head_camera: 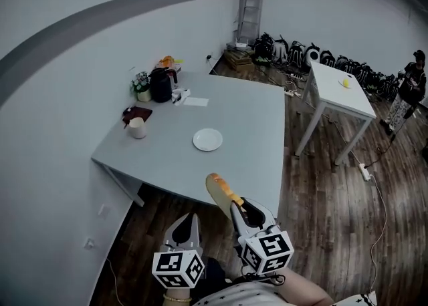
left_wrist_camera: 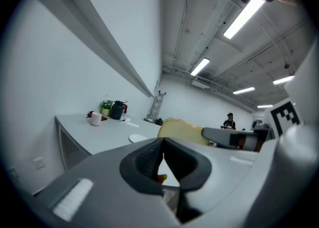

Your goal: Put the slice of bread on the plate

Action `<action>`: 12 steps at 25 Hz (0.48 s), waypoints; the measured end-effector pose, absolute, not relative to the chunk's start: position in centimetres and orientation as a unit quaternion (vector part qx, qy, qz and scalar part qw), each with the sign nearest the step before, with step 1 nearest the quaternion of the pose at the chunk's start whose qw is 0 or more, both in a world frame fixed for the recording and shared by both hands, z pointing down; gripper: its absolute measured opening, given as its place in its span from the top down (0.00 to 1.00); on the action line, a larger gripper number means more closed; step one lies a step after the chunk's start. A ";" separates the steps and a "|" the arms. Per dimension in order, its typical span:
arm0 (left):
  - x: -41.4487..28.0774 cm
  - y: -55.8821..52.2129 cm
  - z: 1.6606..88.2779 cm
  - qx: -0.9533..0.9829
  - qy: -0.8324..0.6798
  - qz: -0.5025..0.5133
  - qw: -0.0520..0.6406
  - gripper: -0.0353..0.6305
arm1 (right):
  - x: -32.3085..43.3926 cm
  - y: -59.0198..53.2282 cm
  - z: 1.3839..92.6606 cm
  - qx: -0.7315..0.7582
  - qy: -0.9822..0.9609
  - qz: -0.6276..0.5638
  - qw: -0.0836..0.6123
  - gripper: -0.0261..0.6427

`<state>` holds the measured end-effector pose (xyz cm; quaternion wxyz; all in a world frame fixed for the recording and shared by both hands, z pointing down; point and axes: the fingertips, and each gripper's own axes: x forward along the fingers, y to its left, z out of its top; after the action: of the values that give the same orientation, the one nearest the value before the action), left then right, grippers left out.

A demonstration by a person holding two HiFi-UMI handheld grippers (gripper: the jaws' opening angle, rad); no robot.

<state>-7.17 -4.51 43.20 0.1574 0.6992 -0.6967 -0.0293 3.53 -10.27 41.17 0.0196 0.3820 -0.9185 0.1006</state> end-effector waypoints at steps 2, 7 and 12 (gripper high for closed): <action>-8.1 -6.9 43.8 0.703 -0.692 -0.023 0.161 0.94 | 2.7 -12.6 41.4 0.390 -0.914 0.106 0.019 0.84; -11.7 -14.1 45.0 0.718 -0.677 -0.012 0.163 0.93 | -0.3 -19.6 42.5 0.414 -0.903 0.116 0.018 0.84; -16.4 -22.1 45.2 0.736 -0.658 0.017 0.157 0.94 | -4.6 -27.0 43.9 0.441 -0.886 0.138 0.026 0.84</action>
<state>-16.37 -22.07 45.23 0.1568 0.7364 -0.6579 0.0170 -4.61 -27.04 43.86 0.0260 0.4408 -0.8865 0.1385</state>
